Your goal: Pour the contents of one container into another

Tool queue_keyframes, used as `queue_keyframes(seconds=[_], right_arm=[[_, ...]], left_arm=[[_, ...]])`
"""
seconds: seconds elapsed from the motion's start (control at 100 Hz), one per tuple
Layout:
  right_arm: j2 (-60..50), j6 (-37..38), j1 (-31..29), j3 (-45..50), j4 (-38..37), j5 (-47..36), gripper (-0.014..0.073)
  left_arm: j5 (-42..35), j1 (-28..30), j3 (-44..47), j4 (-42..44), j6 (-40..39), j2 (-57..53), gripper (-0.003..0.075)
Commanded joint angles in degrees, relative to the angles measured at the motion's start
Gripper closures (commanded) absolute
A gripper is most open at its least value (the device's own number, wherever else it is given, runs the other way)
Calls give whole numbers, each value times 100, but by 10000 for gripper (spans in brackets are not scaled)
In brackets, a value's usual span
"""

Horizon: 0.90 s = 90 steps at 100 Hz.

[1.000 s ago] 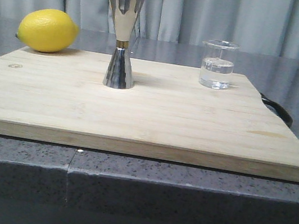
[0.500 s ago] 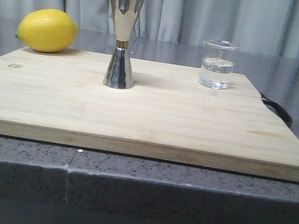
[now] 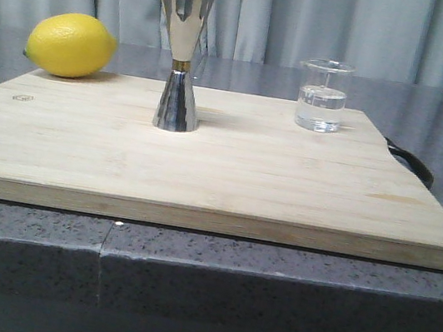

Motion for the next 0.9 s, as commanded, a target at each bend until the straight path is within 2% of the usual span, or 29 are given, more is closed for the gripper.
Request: queue_keyframes(seconds=[0.0,0.24,0.37,0.46,0.52,0.64,0.79,0.89], right_arm=[[-91,-42,-23,119,-1,-513,669],[-91,-32,-23,119,156,-617,669],[-91,-21,-23,119,390,-1230,669],[-91,579,-23,108,817,-1717,669],[-91,1088,-23,38,1089,-1761,669],[-91,1363,-23,-351,1149,-1318,669],[127,1352,-23,-1303,1149,101,669],[641,1295,-23,-2054,1127,967,669]], left_arm=[[-436,6,207,-44,-21,-128,740],[-476,6,207,-50,-21,-128,740],[-868,6,207,-762,-21,-128,740],[-1189,6,158,-1608,-21,-128,740],[-1148,-5,51,-1861,-21,-128,740],[-502,-5,-490,-1843,-21,-128,740],[505,-5,-1406,-1843,85,243,740],[1099,-5,-2024,-1988,523,796,740]])
